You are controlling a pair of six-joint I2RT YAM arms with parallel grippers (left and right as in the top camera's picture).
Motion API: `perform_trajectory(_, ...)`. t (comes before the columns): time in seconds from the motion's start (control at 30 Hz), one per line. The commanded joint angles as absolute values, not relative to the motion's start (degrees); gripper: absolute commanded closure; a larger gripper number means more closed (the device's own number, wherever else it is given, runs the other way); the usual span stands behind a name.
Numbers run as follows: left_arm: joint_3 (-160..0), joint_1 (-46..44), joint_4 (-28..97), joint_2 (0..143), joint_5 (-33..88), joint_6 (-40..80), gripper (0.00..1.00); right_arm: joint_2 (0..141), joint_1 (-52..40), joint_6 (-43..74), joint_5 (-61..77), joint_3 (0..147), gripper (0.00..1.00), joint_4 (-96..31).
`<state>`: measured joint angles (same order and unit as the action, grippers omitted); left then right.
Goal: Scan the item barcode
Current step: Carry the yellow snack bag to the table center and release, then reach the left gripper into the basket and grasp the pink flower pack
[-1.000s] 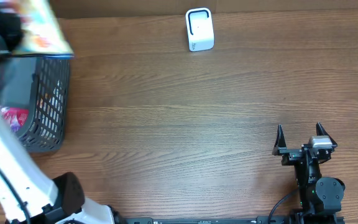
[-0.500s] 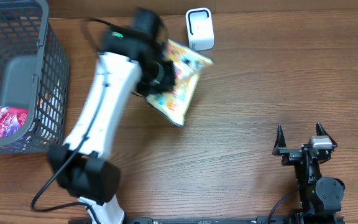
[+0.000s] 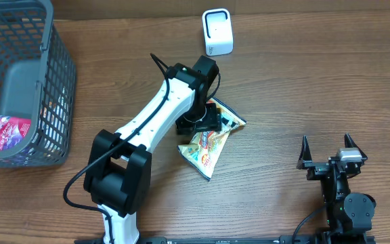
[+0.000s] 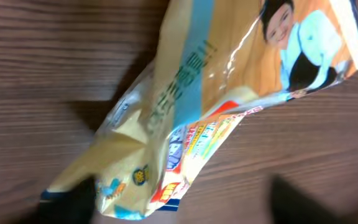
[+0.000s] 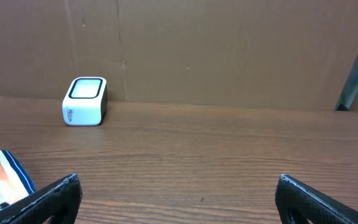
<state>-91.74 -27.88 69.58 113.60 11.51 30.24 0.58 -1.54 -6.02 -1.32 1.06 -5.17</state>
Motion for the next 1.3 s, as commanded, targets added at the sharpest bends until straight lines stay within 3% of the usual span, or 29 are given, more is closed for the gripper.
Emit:
perform_trajectory(0.0,-102.21,-23.94,77.17,113.12,11.60,24.25,0.00,0.16,-1.48,-6.04,-1.21,0.47,0.00,-4.80)
perform_trajectory(0.1,-123.55,-18.15,88.03,113.12,11.35,20.53,0.00,0.16,-1.48,-6.04,-1.21,0.47,0.00,-4.80)
perform_trajectory(0.3,-155.74,-2.11,96.82,112.33,12.05,19.49,0.00,0.16,-1.48,-6.04,-1.21,0.47,0.00,-4.78)
perform_trajectory(0.4,-159.02,7.57,96.82,109.89,12.01,20.73,0.00,0.16,-1.48,-6.04,-1.21,0.47,0.00,-4.80)
perform_trajectory(0.53,-158.89,27.55,96.82,108.05,11.70,23.29,0.00,0.16,-1.48,-6.04,-1.21,0.47,0.00,-4.80)
perform_trajectory(0.7,-149.84,43.66,96.79,108.12,6.04,27.46,0.00,0.16,-1.48,-6.04,-1.21,0.47,0.00,-4.80)
perform_trajectory(1.0,-127.48,44.86,84.62,108.47,1.74,27.92,0.00,0.16,-1.48,-6.04,-1.21,0.47,0.00,-4.80)
perform_trajectory(1.27,-109.38,39.48,68.64,108.88,-17.87,32.40,0.00,0.16,-1.48,-6.04,-1.21,0.47,0.00,-4.80)
